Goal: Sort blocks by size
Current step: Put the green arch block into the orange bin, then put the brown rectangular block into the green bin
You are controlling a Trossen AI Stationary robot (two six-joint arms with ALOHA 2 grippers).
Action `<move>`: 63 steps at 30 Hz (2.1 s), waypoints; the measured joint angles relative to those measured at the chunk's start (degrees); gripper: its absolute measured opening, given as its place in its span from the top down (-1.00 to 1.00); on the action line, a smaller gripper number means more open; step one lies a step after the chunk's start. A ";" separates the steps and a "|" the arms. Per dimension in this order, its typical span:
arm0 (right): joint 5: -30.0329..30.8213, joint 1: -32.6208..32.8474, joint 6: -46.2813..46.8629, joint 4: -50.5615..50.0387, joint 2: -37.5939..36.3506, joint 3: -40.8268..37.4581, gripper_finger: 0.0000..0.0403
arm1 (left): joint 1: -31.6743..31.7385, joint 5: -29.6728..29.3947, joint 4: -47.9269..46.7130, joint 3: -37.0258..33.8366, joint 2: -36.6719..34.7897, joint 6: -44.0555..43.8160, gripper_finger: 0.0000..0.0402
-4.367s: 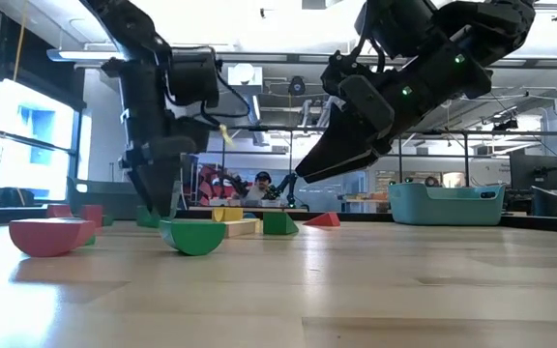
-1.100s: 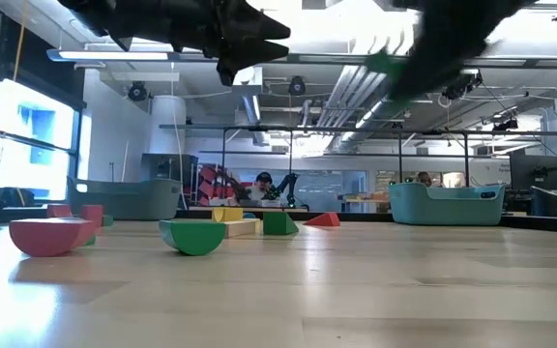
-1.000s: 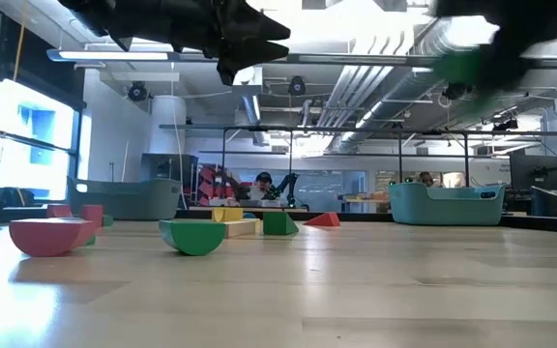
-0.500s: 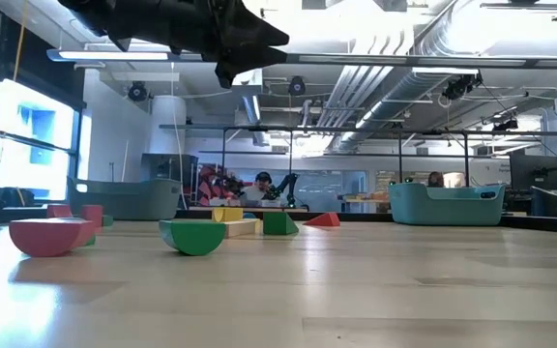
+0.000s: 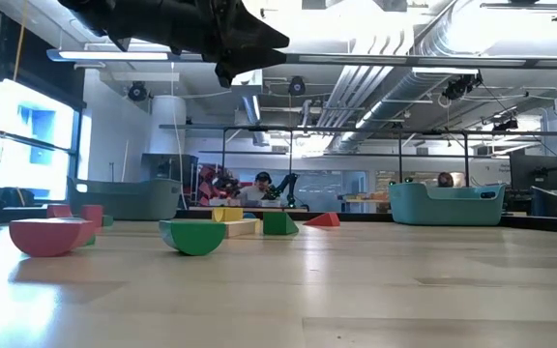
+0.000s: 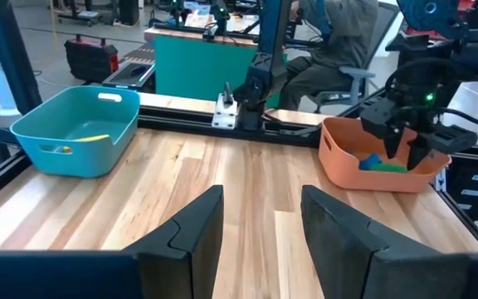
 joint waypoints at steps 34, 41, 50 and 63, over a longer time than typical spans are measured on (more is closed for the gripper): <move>41.59 -30.25 -80.29 16.18 -0.02 -6.75 0.24 | -0.01 -4.45 -2.35 0.00 0.00 -4.49 0.25; 35.34 -46.98 -106.63 47.69 -0.02 -13.25 0.20 | -0.72 -5.47 -12.16 0.04 0.00 -10.88 0.25; 24.89 -59.42 -123.99 53.10 1.65 -8.84 -0.27 | -10.07 -27.83 -34.21 0.04 0.00 -27.58 0.25; 19.95 -76.28 -128.42 43.10 1.16 -3.34 -0.33 | -20.13 -40.74 -40.67 0.04 5.25 -45.26 0.25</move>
